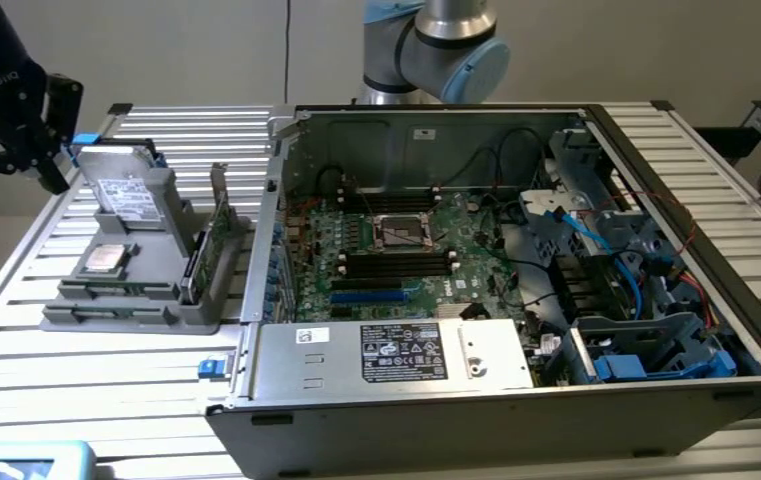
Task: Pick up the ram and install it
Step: 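Pick up the ram and move it above insertion slot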
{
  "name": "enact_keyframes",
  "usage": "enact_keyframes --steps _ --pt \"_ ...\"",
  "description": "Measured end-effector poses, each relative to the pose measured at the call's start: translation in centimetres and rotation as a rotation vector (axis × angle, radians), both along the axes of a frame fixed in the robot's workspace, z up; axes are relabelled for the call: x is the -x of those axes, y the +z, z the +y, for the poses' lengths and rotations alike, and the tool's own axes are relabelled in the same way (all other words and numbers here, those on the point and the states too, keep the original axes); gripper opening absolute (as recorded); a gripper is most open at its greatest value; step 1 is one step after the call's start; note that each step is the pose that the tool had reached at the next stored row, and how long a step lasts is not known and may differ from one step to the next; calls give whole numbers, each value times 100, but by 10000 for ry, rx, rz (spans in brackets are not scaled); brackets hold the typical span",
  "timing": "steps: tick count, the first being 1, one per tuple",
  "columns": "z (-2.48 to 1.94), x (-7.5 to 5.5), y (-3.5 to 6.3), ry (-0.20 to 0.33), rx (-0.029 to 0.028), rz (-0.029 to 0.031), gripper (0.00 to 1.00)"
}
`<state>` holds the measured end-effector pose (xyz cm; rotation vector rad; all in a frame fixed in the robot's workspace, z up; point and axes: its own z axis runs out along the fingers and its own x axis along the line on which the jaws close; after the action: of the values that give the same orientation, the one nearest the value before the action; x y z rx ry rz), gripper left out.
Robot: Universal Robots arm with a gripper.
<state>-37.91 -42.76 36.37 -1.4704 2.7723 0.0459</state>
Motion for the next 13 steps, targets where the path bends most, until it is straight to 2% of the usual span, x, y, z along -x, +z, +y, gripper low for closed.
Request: enact_keyframes --steps 7,13 --pt "0 0 0 1271 26 0 11" --pt "0 2 0 2367 103 4 11"
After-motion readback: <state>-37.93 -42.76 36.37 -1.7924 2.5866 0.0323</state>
